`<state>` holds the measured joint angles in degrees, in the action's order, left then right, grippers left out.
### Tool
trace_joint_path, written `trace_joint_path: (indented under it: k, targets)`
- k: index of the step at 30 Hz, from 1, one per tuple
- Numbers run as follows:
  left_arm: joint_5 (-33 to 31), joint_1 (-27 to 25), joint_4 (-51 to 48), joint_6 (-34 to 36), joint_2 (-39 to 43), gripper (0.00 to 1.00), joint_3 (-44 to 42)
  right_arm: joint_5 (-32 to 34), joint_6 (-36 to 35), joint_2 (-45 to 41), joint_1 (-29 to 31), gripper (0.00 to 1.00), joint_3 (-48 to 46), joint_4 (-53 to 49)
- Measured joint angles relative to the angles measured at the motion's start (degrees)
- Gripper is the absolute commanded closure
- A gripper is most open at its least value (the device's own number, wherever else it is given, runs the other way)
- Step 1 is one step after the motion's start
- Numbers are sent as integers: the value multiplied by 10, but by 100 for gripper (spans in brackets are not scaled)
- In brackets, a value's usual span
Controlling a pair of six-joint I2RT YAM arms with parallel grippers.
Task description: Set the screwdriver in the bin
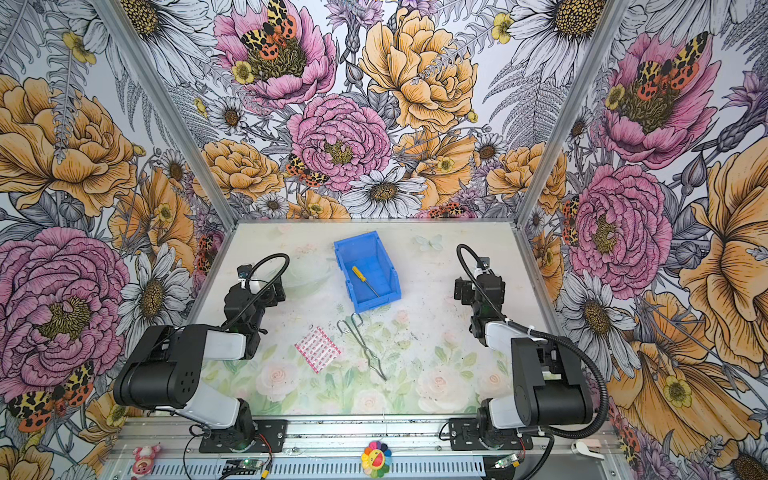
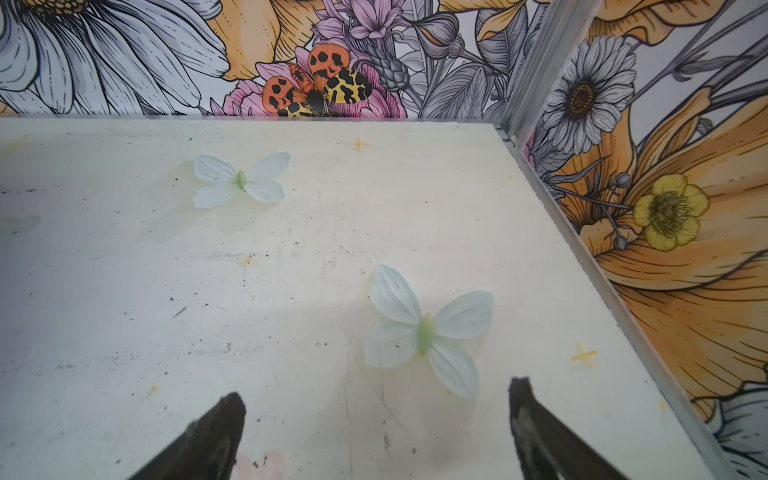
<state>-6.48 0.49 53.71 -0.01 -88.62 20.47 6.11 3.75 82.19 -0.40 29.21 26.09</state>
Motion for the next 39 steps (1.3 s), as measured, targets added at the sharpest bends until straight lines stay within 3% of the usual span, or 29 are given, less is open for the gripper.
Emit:
trace_joint_path:
  k: [11,16,24,39]
  targets:
    - [-7,-3,-5,0,0,1,3,-32,-4,2,-1,0,0,12]
    - [-8,-3,-9,0,0,1,3,-28,-2,45,-1,0,-37,129]
    - [-16,-8,-10,1,0,1,3,-23,-2,57,-4,1,-62,180]
    - [-31,-28,4,17,0,1,2,-16,-2,57,-4,0,-62,201]
